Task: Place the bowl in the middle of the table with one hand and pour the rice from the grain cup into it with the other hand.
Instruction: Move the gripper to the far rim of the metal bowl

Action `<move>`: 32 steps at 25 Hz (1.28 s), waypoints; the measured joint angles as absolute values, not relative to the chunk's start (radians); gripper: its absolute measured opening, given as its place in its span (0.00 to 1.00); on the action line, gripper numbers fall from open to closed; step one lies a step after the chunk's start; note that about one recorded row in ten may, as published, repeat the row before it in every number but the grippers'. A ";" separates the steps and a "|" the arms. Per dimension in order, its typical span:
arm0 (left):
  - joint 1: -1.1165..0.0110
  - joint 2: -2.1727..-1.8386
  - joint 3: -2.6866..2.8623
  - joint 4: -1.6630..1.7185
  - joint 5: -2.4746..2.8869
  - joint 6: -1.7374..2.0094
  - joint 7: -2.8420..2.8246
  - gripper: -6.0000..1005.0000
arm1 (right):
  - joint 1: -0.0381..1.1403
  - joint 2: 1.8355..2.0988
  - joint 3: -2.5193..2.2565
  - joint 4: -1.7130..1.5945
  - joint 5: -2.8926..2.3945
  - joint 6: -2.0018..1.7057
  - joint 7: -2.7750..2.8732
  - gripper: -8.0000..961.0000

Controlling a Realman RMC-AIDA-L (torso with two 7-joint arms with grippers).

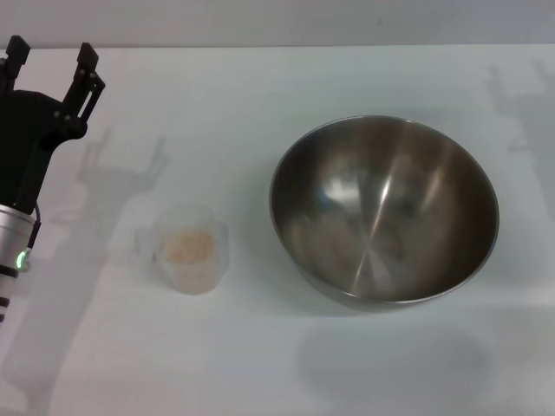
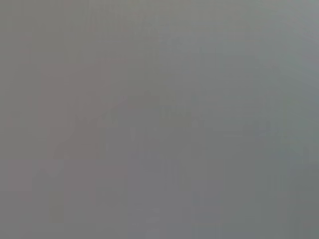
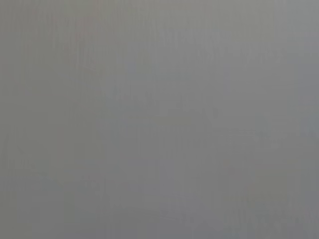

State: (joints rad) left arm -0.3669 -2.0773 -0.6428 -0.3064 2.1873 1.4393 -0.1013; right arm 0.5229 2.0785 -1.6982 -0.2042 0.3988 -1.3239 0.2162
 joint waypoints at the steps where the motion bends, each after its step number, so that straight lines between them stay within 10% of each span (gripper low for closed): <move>1: -0.364 -2.077 -0.643 -0.306 2.187 1.440 -0.101 0.83 | 0.523 2.079 -1.698 -0.206 0.399 -1.324 0.216 0.77; 32: -0.197 -2.065 -0.629 -0.319 2.283 1.596 -0.162 0.82 | 0.503 2.083 -1.690 -0.205 0.399 -1.313 0.218 0.75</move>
State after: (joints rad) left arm -0.1967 -2.0650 -0.6287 -0.3189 2.2833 1.5964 -0.1617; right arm 0.5030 2.0827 -1.6900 -0.2055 0.3988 -1.3129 0.2175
